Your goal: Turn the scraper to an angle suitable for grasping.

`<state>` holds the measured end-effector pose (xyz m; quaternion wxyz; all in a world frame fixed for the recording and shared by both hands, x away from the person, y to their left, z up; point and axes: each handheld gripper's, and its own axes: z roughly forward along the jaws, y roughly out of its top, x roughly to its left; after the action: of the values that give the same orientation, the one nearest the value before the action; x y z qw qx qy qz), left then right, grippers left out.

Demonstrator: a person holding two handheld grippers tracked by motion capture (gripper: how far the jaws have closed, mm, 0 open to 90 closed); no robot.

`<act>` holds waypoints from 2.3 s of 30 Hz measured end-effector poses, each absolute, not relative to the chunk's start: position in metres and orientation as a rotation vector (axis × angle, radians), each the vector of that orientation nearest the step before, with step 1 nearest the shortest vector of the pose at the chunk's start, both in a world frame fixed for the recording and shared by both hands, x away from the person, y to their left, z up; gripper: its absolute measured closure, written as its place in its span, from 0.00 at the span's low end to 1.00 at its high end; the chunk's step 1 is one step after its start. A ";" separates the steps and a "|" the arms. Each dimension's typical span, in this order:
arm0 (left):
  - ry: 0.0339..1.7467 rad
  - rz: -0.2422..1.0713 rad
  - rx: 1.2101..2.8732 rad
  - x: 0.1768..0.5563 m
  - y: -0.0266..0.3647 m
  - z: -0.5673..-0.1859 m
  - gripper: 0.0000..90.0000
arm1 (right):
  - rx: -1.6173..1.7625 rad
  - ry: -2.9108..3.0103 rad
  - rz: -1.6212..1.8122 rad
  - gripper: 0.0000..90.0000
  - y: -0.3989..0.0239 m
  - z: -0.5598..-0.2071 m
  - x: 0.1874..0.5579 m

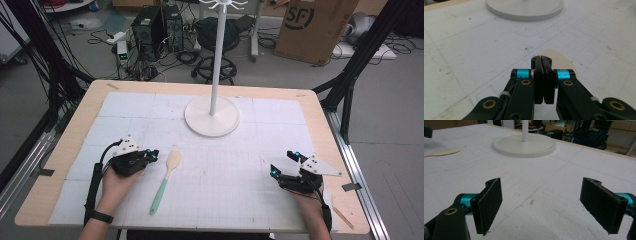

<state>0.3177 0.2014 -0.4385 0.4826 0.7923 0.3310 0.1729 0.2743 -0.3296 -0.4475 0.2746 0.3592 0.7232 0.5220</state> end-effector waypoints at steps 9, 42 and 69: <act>0.867 0.399 2.006 0.333 0.182 -0.443 0.99 | 0.963 1.947 1.404 0.19 -0.330 -0.448 0.274; 0.795 0.323 2.137 0.348 0.118 -0.446 0.99 | 0.958 1.947 1.401 0.20 -0.329 -0.448 0.274; 0.806 0.391 1.837 0.289 0.197 -0.433 0.39 | 0.965 1.944 1.404 0.20 -0.330 -0.448 0.275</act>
<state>0.2888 0.1969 -0.4329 0.5218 0.7667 0.3366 0.1630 0.2749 -0.3296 -0.4477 0.2748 0.3590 0.7230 0.5224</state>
